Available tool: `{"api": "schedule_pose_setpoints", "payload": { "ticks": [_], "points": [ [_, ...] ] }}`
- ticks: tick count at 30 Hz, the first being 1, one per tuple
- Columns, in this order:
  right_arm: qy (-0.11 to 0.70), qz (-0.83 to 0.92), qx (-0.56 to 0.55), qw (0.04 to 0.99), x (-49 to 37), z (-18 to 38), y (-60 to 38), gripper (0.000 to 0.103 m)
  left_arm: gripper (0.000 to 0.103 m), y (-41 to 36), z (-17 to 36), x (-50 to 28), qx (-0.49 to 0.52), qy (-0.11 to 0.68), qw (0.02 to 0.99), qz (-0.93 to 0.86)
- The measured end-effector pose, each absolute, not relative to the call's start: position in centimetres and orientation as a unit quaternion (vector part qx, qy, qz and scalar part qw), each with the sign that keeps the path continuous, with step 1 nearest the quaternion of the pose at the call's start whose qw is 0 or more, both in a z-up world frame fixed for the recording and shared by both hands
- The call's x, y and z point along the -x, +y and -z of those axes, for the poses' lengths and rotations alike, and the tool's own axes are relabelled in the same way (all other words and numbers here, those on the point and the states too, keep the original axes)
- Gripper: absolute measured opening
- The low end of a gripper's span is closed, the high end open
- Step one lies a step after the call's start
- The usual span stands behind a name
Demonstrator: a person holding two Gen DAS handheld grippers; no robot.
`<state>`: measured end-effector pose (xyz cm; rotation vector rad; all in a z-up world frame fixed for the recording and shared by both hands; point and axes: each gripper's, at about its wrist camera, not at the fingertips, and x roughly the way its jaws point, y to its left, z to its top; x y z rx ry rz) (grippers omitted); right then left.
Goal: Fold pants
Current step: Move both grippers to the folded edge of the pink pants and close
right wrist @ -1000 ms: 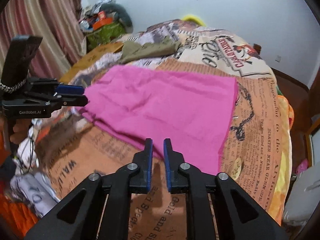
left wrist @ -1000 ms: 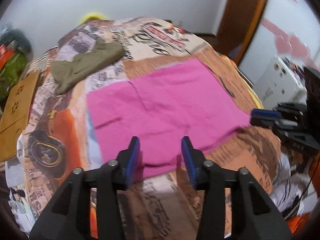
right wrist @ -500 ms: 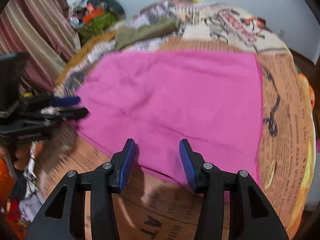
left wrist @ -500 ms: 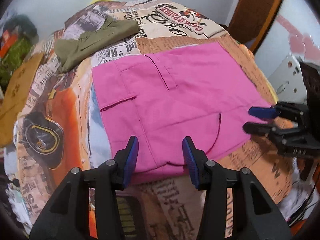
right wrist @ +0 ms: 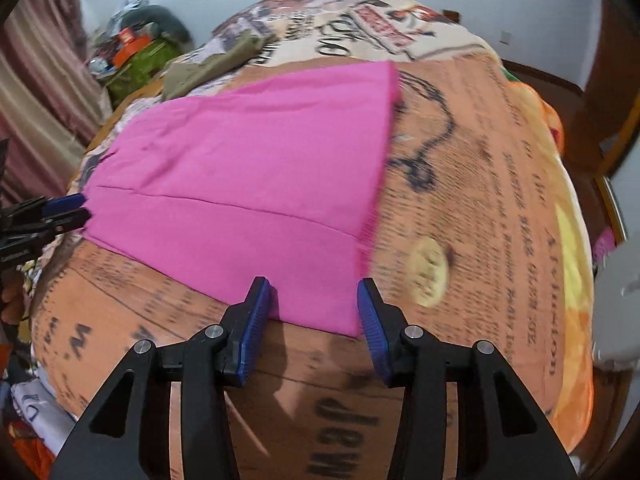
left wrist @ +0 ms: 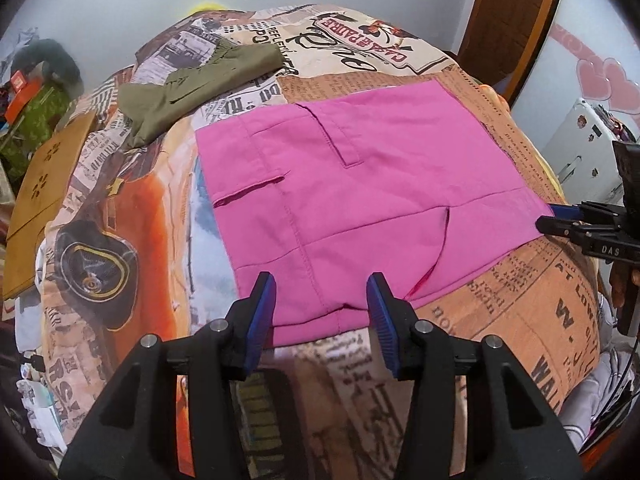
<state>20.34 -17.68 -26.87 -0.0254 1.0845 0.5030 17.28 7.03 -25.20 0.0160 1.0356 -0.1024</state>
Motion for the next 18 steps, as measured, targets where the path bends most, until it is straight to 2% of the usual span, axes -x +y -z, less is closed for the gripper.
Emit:
{"api": "schedule_pose_setpoints", "payload": {
  "ticks": [4,11,14,18],
  "points": [
    [0.514,-0.232,-0.013,0.826,-20.1,27.3,-18.9,0.042,0.048,7.4,25.4,-16.8,-0.001,0.489,0.871,0.048],
    [0.517,-0.227,0.005,0.826,-20.1,26.2,-18.5,0.042,0.048,7.6,24.4,-17.2,-0.007,0.496,0.868,0.036],
    [0.499,-0.226,0.018,0.836,-20.4,25.1,-18.7,0.043,0.052,9.0,23.2,-17.8,0.019,0.488,0.872,0.015],
    [0.472,-0.226,0.009,0.852,-21.7,23.1,-19.1,0.044,0.052,11.7,21.5,-19.7,0.04,0.47,0.881,-0.021]
  ]
}}
